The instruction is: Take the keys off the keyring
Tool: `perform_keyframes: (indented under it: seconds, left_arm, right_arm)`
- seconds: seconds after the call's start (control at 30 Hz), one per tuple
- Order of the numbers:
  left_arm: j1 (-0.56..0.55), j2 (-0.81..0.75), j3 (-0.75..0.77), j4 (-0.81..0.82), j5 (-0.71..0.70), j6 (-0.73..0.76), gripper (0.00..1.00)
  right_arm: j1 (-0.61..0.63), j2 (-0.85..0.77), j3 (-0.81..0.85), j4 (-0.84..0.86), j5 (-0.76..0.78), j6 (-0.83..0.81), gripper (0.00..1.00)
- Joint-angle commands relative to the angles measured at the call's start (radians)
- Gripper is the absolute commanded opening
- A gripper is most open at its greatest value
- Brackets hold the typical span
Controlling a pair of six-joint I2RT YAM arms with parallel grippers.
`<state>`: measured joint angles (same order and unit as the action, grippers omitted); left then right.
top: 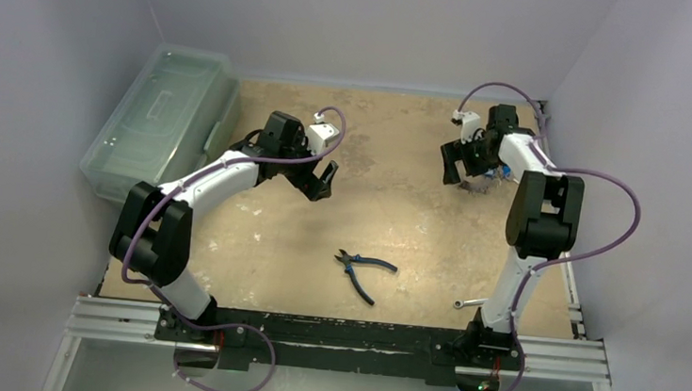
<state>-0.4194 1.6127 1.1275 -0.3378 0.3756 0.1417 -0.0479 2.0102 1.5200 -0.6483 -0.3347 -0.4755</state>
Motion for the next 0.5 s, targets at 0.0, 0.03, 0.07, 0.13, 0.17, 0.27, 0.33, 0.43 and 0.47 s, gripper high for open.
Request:
perform_keyframes:
  seconds: [0.0, 0.03, 0.07, 0.13, 0.17, 0.27, 0.33, 0.43, 0.47]
  left_arm:
    - [-0.002, -0.040, 0.026, 0.013, 0.026, 0.007, 0.99]
    - [-0.002, -0.041, 0.022, 0.019, 0.025, 0.008, 0.99]
    - [-0.002, -0.042, 0.014, 0.025, 0.023, 0.006, 0.99]
    - [-0.002, -0.034, 0.008, 0.032, 0.023, 0.004, 0.99]
    - [-0.002, -0.027, 0.010, 0.030, 0.022, 0.004, 0.99]
    - [-0.002, -0.018, 0.017, 0.027, 0.013, 0.005, 0.99]
    - [-0.002, -0.019, 0.021, 0.024, 0.013, 0.005, 0.99]
    - [0.000, -0.028, 0.013, 0.028, 0.009, 0.004, 0.99]
    - [0.003, -0.032, 0.007, 0.036, 0.010, 0.002, 0.99]
  right_arm:
    - [0.003, 0.026, 0.059, 0.025, 0.067, -0.010, 0.99]
    - [0.004, 0.036, 0.059, 0.018, 0.061, -0.007, 0.99]
    - [0.006, 0.044, 0.057, 0.013, 0.051, -0.004, 0.99]
    - [0.013, 0.048, 0.034, 0.017, 0.037, -0.003, 0.99]
    - [0.018, 0.047, 0.018, 0.027, 0.036, -0.003, 0.99]
    - [0.037, 0.041, -0.036, 0.042, 0.012, 0.000, 0.99]
    - [0.064, 0.037, -0.069, 0.043, -0.011, 0.008, 0.99]
    - [0.146, 0.027, -0.114, 0.031, -0.043, 0.018, 0.99]
    - [0.172, 0.019, -0.129, 0.033, -0.063, 0.028, 0.99]
